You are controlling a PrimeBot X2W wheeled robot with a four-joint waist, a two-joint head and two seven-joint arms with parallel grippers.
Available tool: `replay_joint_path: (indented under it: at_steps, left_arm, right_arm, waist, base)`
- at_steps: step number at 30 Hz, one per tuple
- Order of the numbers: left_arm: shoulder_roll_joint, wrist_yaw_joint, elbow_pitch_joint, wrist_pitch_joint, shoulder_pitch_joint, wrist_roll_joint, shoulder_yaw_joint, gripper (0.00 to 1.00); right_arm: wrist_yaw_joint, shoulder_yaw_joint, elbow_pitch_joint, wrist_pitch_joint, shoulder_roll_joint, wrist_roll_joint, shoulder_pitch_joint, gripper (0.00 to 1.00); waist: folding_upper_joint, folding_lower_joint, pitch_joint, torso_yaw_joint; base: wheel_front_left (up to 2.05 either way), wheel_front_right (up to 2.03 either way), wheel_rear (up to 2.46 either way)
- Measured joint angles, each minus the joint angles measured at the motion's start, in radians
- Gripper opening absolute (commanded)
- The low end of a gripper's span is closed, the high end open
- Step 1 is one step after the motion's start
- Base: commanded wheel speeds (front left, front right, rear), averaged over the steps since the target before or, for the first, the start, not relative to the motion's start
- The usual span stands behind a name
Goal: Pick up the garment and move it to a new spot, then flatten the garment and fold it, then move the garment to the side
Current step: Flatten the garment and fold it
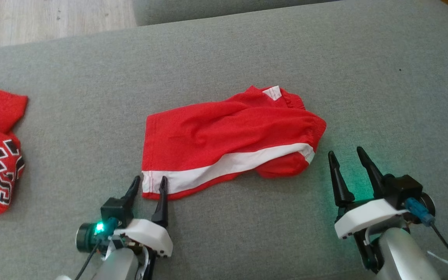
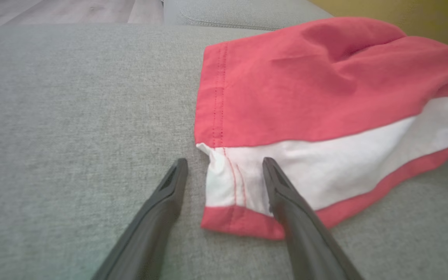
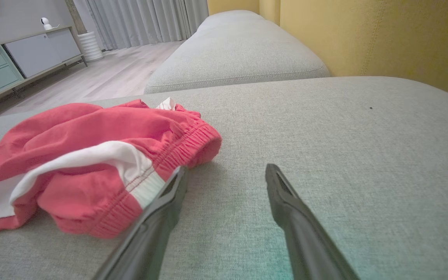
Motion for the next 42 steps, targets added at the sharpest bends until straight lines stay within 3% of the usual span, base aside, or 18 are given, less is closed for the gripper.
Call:
replay_joint_path:
  at_steps: [1,2,3,13,24,35,42]
  left_arm:
    - [0.0,0.0,0.002,0.0,-0.001,0.0,0.0,0.47]
    - [0.0,0.001,0.002,-0.001,-0.002,0.0,0.0,0.13]
    - [0.0,0.004,0.0,0.0,-0.002,0.0,0.0,0.0]
    - [-0.003,0.027,-0.137,0.003,0.027,0.04,0.071,0.0]
    - [-0.002,0.026,-0.15,0.003,0.064,0.072,0.108,0.0]
    - [-0.003,0.026,-0.153,0.003,0.062,0.087,0.123,0.0]
    - [-0.002,0.026,-0.153,0.003,0.062,0.09,0.125,0.0]
  right_arm:
    - [0.0,0.0,0.0,0.0,0.0,0.0,0.0,1.0]
    - [0.0,0.001,0.0,0.0,0.0,0.0,0.0,1.0]
    - [0.0,0.003,0.0,0.0,0.0,0.001,0.0,1.0]
    - [0.0,0.141,0.001,0.0,-0.022,0.166,0.002,1.0]
    - [0.0,0.351,-0.004,0.0,-0.115,0.365,-0.001,1.0]
    - [0.0,0.516,0.002,0.0,-0.167,0.534,-0.036,1.0]
    - [0.0,0.532,-0.003,0.0,-0.183,0.568,-0.039,1.0]
  waist:
    - [0.0,0.0,0.0,-0.001]
    - [0.0,0.0,0.001,-0.001]
    - [0.0,0.0,0.001,-0.001]
    - [0.0,0.0,0.001,0.029]
    - [0.0,0.0,0.015,0.047]
    - [0.0,0.0,0.028,0.047]
    - [0.0,0.0001,0.035,0.046]
  base:
    - [0.0,0.0,0.0]
    - [0.0,0.0,0.0]
    - [0.0,0.0,0.0]
    - [0.0,0.0,0.0]
    - [0.0,0.0,0.0]
    - [0.0,0.0,0.0]
    - [0.0,0.0,0.0]
